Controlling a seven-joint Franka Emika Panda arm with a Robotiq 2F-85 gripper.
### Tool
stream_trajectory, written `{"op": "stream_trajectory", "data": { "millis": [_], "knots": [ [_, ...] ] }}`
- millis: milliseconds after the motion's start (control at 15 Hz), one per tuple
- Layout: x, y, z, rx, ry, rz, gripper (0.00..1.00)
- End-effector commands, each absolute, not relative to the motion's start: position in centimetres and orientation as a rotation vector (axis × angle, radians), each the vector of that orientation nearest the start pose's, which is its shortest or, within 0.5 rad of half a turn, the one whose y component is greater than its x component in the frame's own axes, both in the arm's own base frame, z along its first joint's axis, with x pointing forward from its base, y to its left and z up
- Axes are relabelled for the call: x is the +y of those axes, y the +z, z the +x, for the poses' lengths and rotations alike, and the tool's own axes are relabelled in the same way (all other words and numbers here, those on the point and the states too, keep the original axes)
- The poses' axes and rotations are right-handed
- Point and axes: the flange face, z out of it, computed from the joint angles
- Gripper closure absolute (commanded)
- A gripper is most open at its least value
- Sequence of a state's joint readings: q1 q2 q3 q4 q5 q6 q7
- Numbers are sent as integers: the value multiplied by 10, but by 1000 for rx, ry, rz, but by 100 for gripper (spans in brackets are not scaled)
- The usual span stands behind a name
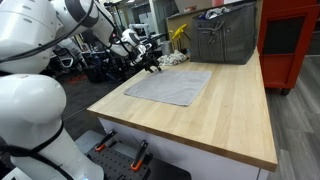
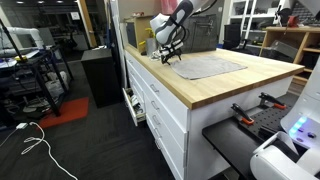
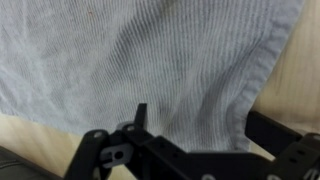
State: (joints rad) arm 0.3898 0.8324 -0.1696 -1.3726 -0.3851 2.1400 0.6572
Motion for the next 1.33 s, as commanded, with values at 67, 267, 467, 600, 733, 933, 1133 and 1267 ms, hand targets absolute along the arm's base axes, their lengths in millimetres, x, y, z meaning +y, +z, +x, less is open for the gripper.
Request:
{"op": "stream_trajectory", "data": {
  "millis": [67, 267, 467, 600, 733, 933, 1133, 1267],
  "knots": [
    [158, 214, 713, 362, -201, -3597, 0],
    [158, 218, 712, 363, -193, -3588, 0],
    [164, 231, 715, 351, -233, -3569, 0],
    [167, 239, 719, 348, -279, -3568, 0],
    [167, 246, 724, 343, -323, -3582, 0],
    [163, 248, 731, 328, -368, -3618, 0],
    [161, 245, 735, 334, -311, -3603, 0],
    [165, 247, 733, 349, -225, -3557, 0]
  ]
}}
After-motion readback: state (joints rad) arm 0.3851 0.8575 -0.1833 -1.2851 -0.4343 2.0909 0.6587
